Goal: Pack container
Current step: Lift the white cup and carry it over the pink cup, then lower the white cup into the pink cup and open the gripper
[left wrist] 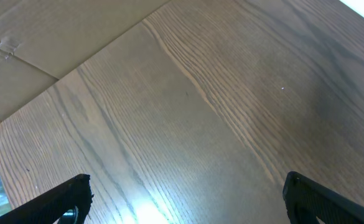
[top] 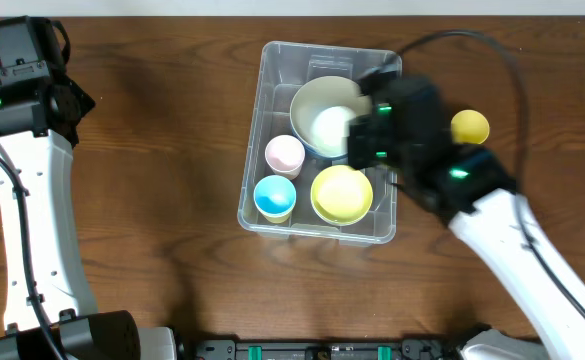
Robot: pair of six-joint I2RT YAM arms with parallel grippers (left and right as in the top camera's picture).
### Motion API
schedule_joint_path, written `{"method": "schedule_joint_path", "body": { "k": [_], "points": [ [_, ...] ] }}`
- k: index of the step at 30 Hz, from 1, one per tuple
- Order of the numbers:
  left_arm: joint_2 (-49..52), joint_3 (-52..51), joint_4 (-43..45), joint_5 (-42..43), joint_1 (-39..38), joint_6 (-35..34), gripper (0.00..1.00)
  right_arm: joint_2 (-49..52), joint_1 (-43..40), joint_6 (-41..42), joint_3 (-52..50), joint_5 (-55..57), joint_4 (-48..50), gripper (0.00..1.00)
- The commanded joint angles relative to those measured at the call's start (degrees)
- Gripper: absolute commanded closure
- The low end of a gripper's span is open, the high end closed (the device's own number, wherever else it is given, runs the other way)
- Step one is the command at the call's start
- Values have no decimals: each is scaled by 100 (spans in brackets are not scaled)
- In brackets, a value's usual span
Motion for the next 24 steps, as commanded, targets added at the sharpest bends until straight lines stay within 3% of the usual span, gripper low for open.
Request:
{"method": "schedule_joint_path", "body": {
  "k": [1,10,24],
  "points": [
    [22,22,-9,-85,20,-50,2,501,378,-22,111,170,170,99],
    [22,22,-9,-83,20,-50,2,1473,649,-24,326,291,269,99],
    [22,22,-9,-85,20,-50,2,1576,649,-26,326,474,365,99]
  ]
}}
